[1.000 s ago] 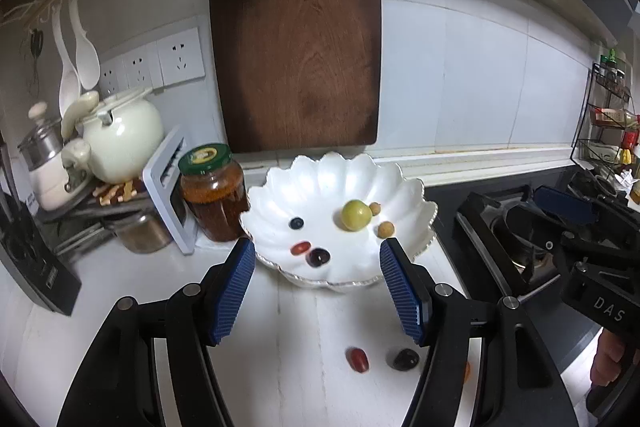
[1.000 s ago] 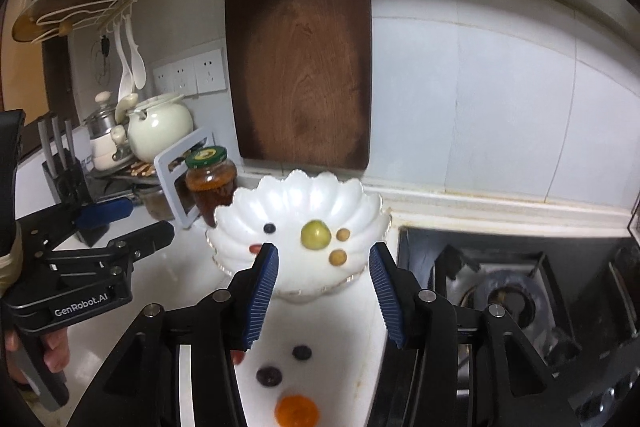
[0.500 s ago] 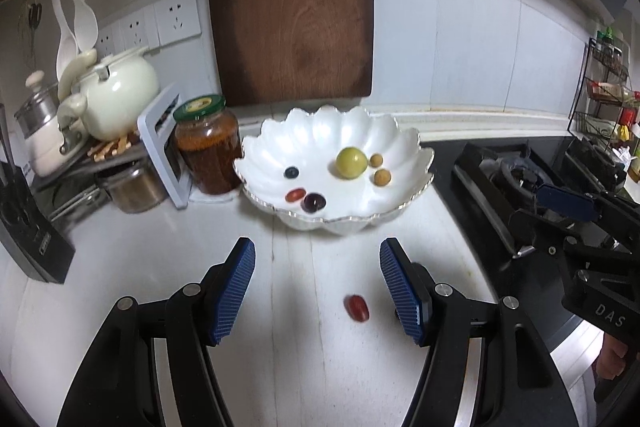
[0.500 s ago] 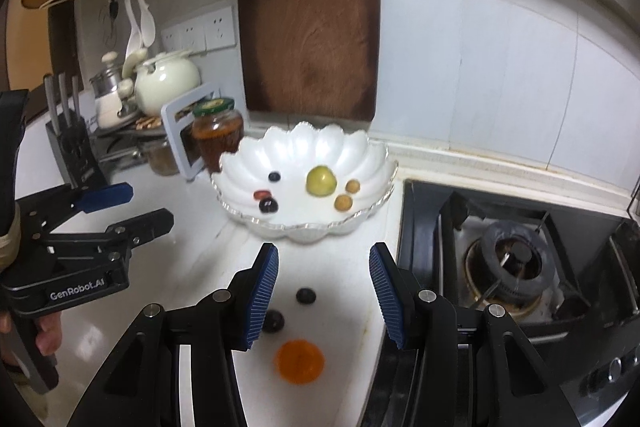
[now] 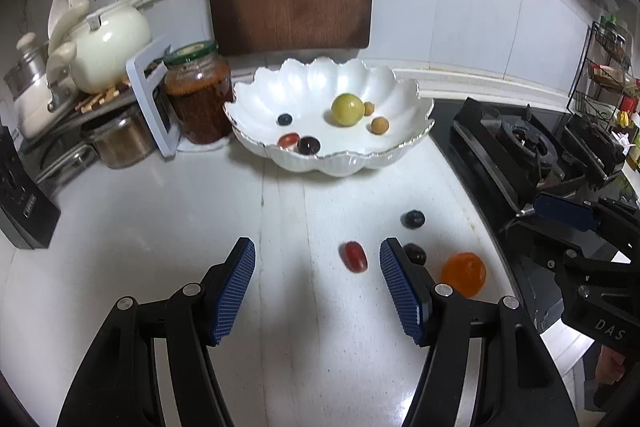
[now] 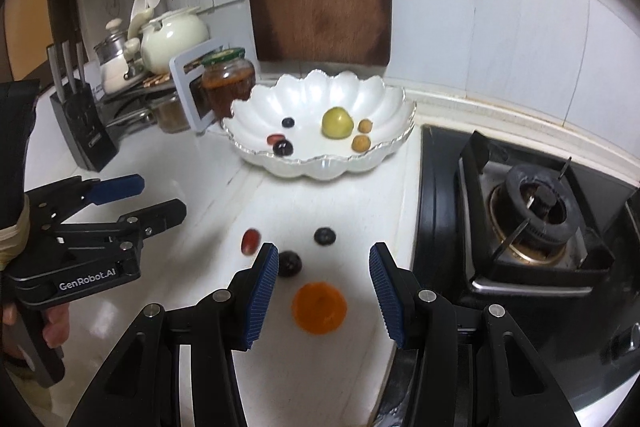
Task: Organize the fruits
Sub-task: 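Withdraw both open tools from the bowl toward the counter fruits, then grasp the dark red oval fruit with the left tool while the right tool grasps the tangerine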
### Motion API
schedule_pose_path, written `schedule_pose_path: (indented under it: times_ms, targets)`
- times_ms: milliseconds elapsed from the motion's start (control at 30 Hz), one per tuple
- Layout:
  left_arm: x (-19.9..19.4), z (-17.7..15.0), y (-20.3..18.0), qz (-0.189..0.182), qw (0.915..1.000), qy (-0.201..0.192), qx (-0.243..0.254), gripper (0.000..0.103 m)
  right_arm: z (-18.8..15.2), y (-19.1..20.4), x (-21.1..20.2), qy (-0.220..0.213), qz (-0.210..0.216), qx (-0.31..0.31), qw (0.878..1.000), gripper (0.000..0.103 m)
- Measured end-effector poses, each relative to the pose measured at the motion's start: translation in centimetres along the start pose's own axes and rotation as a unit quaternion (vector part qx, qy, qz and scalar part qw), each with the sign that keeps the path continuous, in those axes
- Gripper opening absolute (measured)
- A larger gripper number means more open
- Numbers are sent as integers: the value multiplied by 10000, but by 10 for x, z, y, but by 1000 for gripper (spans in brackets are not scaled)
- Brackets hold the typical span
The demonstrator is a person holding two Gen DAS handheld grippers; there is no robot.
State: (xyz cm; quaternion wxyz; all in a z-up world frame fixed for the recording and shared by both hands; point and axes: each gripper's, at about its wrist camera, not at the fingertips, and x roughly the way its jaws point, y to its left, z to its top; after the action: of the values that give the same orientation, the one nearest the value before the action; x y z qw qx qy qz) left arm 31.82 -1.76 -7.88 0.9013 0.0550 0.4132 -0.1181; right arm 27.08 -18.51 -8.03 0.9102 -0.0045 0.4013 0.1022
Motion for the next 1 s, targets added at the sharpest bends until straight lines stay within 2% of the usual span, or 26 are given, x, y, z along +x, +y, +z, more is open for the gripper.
schedule_pose_path:
  times_ms: [567,1000]
  targets:
    - [33,-17,0,-140,9985,525,65,64,-25,3,32,678,177,103,9975,49]
    - [63,-11,-4,-211,9976,664,-41,64,-34,-3,51,920,160,219,9954,49]
